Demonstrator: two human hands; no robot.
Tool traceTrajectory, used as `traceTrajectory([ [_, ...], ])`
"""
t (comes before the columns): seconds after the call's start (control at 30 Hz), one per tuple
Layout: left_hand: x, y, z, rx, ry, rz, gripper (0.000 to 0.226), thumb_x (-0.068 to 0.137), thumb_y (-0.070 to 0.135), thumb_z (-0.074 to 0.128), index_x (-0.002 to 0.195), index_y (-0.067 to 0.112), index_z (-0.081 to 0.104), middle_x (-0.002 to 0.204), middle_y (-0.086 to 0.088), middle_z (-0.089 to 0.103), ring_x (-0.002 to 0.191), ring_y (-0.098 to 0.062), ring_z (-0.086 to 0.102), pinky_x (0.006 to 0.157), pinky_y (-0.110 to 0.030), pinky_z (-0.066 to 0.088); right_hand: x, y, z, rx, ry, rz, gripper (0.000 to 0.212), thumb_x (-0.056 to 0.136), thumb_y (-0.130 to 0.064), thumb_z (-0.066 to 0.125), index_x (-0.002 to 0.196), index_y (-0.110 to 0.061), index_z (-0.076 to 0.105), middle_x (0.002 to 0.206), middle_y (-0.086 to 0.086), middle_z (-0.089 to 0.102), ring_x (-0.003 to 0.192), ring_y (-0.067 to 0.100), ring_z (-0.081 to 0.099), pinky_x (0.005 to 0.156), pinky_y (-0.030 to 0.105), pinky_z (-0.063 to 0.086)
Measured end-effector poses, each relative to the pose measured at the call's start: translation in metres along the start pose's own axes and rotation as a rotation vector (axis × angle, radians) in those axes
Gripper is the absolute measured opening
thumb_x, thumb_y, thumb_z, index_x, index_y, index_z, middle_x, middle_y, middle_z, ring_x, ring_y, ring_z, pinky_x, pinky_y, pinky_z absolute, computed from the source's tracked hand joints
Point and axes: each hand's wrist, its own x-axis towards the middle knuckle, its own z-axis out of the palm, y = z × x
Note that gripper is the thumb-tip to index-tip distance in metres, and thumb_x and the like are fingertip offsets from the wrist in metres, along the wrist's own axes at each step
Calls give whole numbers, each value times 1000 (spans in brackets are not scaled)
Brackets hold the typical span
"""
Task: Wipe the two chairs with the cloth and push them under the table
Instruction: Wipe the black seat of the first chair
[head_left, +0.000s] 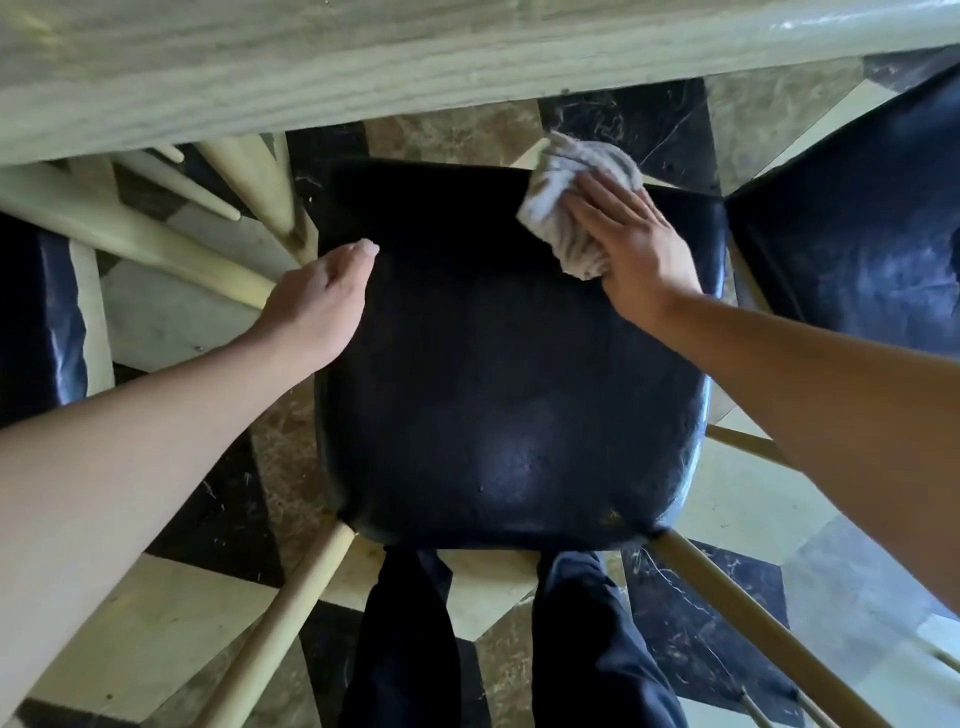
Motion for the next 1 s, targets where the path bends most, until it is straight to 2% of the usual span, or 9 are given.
traceTrajectory([
  [0.17, -4, 0, 6, -17, 21, -58, 51, 101, 53, 26, 129, 26, 59, 135, -10, 58, 124, -32, 50, 89, -38, 34, -85, -14, 11, 101, 53, 513, 85, 78, 13, 50, 156, -15, 32, 166, 4, 21, 154, 21, 12, 123, 45, 20],
  [0.3, -18, -1, 11, -11, -9, -31, 35, 103, 45, 31, 91, 24, 56, 92, 7, 56, 100, -27, 48, 81, -30, 27, -142, -91, 35, 203, 71, 964, 91, 80, 10, 48, 160, -20, 17, 168, 1, 11, 155, 17, 2, 125, 41, 12],
  [0.4, -21, -2, 10, 51, -58, -1, 29, 105, 41, 31, 80, 35, 43, 119, -5, 59, 119, -29, 47, 82, -28, 24, -174, -157, 55, 275, 10, 1191, 95, 81, 8, 52, 160, -23, 10, 168, 2, 6, 155, 17, -1, 125, 38, 13],
  [0.5, -17, -9, 8, 98, -96, 27, 31, 104, 37, 31, 79, 32, 48, 105, -1, 58, 123, -31, 48, 78, -24, 21, -183, -213, 67, 363, -113, 1351, 97, 83, 10, 53, 160, -19, 1, 169, 4, 0, 154, 19, -4, 125, 36, 14],
  [0.6, -17, -19, 10, 132, -144, 53, 36, 102, 41, 33, 100, 18, 61, 121, -7, 58, 122, -32, 51, 82, -30, 27, -162, -258, 69, 467, -240, 1461, 87, 90, 2, 48, 157, -8, -6, 167, 14, -3, 153, 28, -4, 124, 38, 4],
  [0.7, -23, -27, 7, 240, -276, 57, 32, 100, 30, 37, 122, 29, 60, 148, 1, 45, 136, -29, 42, 97, -35, 34, -127, -288, 66, 598, -277, 1550, 82, 94, -1, 46, 157, -8, -7, 166, 12, -1, 152, 28, -2, 124, 35, 2],
  [0.77, -31, -31, 1, 428, -520, 91, 59, 96, 12, 35, 146, 43, 39, 167, 5, 12, 152, -23, 14, 119, -42, 20, -116, -298, 63, 659, -293, 1528, 82, 93, -1, 47, 158, -9, -2, 166, 10, 3, 152, 25, 2, 123, 32, 4],
  [0.83, -45, -33, -3, 582, -739, 123, 89, 85, -5, 30, 154, 48, 13, 167, 8, -4, 153, -20, -5, 123, -45, 7, -119, -299, 59, 724, -295, 1467, 80, 90, -1, 48, 158, -12, 7, 165, 7, 12, 152, 23, 9, 123, 34, 12],
  [1.0, -65, -21, -9, 648, -716, 265, 117, 81, -10, 54, 146, 62, -12, 165, 14, -11, 153, -19, -8, 117, -43, 27, -141, -256, 24, 898, -401, 1307, 50, 94, -7, 49, 141, -22, 46, 130, 0, 55, 123, 21, 54, 92, 24, 43],
])
